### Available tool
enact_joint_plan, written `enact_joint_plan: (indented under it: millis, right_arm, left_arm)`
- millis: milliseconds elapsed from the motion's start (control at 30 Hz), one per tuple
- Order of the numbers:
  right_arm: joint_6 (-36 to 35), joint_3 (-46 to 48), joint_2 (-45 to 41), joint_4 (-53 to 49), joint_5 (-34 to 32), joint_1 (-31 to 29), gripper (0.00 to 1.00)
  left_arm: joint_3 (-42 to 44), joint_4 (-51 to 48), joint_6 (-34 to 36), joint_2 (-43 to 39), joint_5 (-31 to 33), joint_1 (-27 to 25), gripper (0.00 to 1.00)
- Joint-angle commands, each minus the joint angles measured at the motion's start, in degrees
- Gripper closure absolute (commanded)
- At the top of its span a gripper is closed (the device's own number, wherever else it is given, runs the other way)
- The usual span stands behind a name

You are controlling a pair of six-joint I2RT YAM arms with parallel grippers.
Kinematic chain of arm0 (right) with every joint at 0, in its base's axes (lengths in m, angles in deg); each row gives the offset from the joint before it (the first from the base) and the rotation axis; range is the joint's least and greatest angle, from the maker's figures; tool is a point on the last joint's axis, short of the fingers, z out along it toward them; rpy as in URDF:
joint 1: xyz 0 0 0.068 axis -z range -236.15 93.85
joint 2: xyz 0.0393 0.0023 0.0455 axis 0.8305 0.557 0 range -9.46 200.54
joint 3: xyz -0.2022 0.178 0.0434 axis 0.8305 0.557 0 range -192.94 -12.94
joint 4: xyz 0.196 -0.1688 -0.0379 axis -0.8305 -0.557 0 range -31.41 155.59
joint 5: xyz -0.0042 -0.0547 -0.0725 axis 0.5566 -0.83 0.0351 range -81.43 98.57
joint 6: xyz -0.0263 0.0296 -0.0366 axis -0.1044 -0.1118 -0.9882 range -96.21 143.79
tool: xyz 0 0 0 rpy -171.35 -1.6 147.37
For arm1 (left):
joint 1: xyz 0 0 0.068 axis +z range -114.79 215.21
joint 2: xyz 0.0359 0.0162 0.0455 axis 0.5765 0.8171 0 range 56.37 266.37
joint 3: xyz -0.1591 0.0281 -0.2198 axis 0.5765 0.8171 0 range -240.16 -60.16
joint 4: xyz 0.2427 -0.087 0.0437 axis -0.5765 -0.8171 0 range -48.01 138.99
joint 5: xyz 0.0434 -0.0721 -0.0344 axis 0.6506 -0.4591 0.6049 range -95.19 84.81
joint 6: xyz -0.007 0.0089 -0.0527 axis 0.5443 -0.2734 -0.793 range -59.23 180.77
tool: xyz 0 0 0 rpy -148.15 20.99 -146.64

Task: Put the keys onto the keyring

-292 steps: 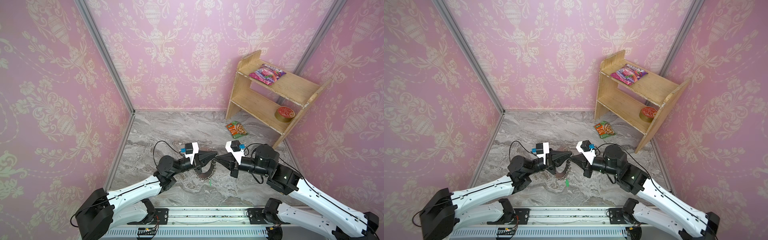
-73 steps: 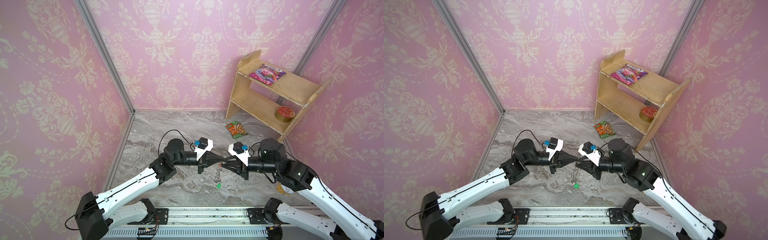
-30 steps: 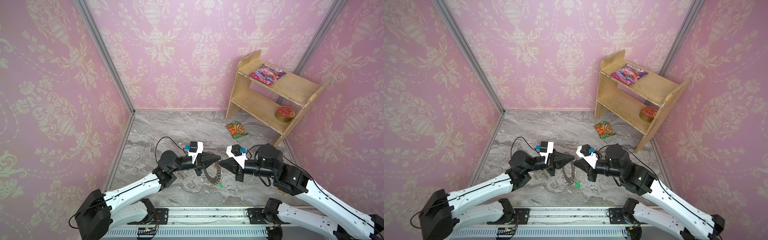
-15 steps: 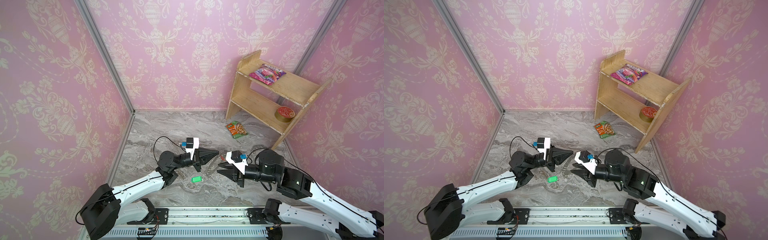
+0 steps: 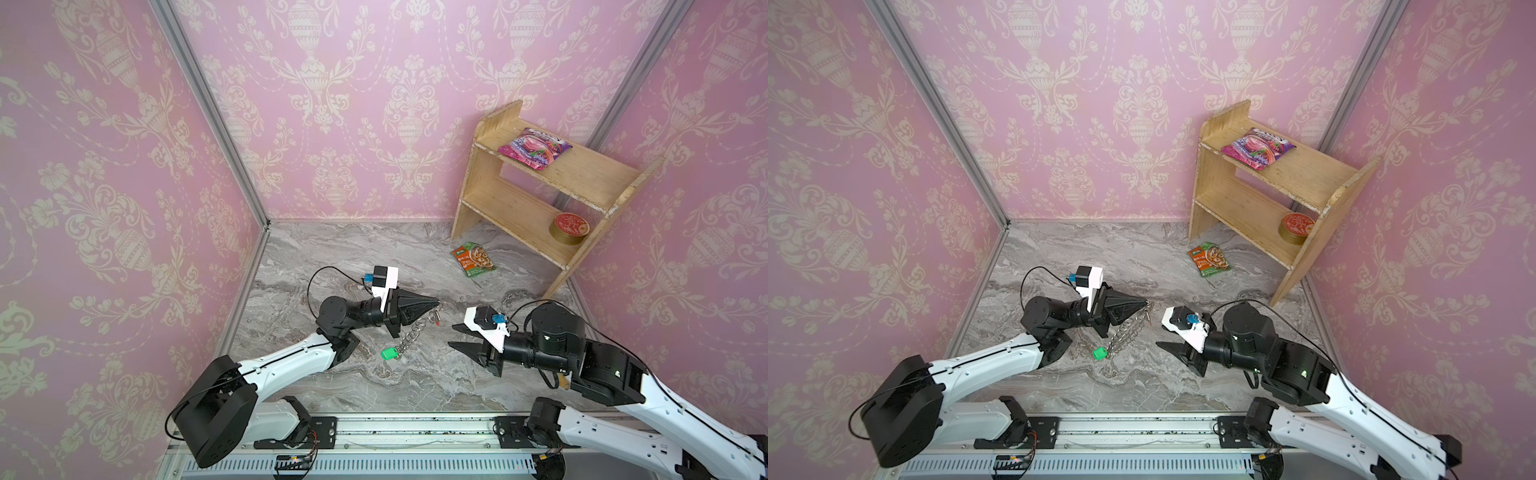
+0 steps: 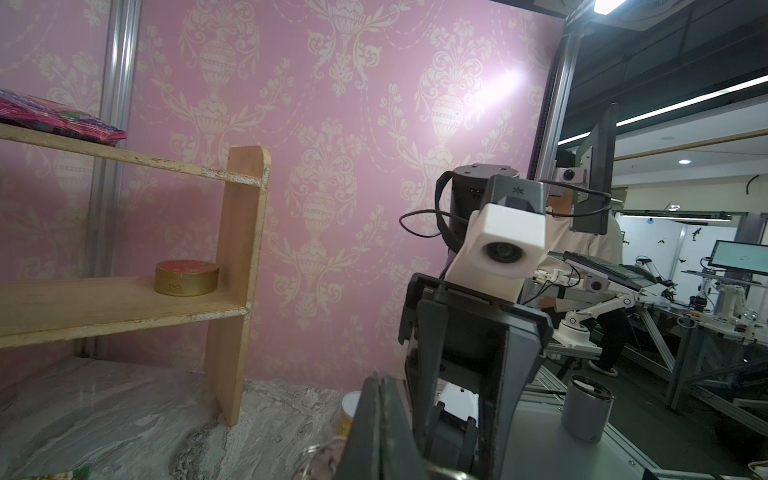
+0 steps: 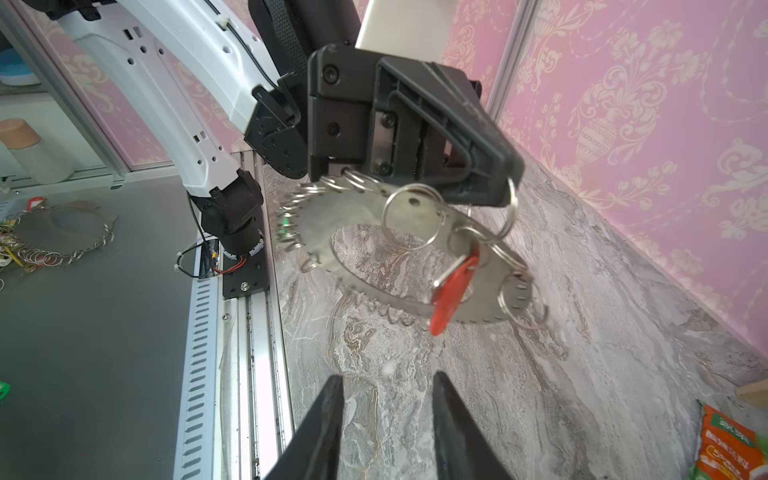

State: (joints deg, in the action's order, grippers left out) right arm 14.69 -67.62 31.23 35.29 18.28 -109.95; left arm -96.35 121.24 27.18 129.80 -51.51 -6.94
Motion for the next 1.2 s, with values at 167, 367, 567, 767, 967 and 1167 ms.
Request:
enact_joint_plan:
  millis: [167, 367, 567, 767, 967, 1167]
  right_arm:
    - [-1.1, 1.8, 1.6, 5.3, 1.6, 2.7, 0.57]
    - [-2.4, 2.2, 3.9, 7.9, 2.2, 3.1, 0.56]
    - [-2.9, 2.9, 3.9, 10.4, 1.1, 3.0, 0.56]
    - [-2.0, 4.2, 4.0, 13.7, 1.3, 3.1, 0.58]
    - [-1.1, 4.4, 4.7, 15.0, 1.4, 3.0, 0.86]
    - [-1.1, 4.0, 3.3, 14.1, 0.1, 3.1, 1.00]
  left_arm:
    - [-2.9, 4.6, -3.2, -0.5, -3.3, 0.3, 1.00]
    - [-3.1, 5.3, -3.9, -0.5, -3.4, 0.3, 1.00]
    - [-3.1, 5.5, -4.3, -0.4, -3.5, 0.4, 1.00]
    - [-3.4, 6.5, -5.2, 0.0, -3.8, 0.4, 1.00]
    - [-3.4, 6.4, -5.4, -0.2, -3.8, 0.4, 1.00]
    - [-3.1, 6.2, -5.2, -0.4, -3.9, 0.4, 1.00]
